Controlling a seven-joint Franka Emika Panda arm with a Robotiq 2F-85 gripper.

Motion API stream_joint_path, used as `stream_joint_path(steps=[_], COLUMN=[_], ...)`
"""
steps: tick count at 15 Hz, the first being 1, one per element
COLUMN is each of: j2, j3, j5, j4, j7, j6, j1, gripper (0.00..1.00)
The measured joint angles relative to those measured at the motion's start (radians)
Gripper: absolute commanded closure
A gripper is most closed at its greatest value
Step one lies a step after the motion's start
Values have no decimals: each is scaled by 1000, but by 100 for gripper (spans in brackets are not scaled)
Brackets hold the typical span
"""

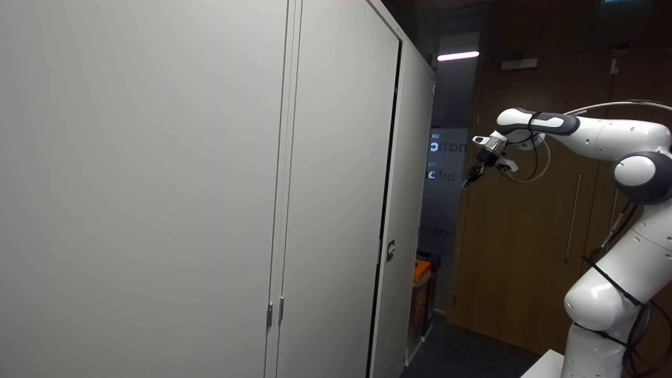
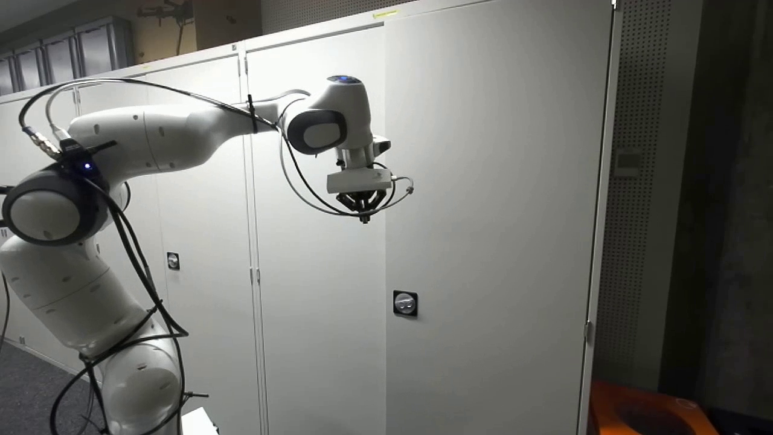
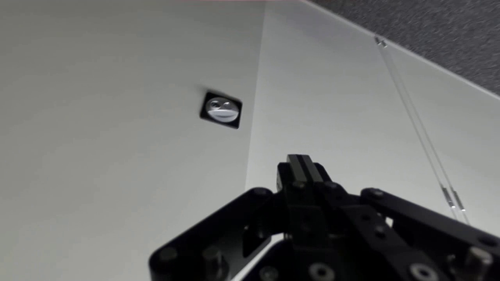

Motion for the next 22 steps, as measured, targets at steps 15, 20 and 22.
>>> stream_joint_path(steps=[15,20,22], j2=[-117,-133,-134], j3=[44,45,45], j5=[-245,-248,-248], j4=[-124,-168,-177], j7=[446,634,666], j6=[-8,140,166], j1=[-23,-23,-22], gripper=[100,85,91])
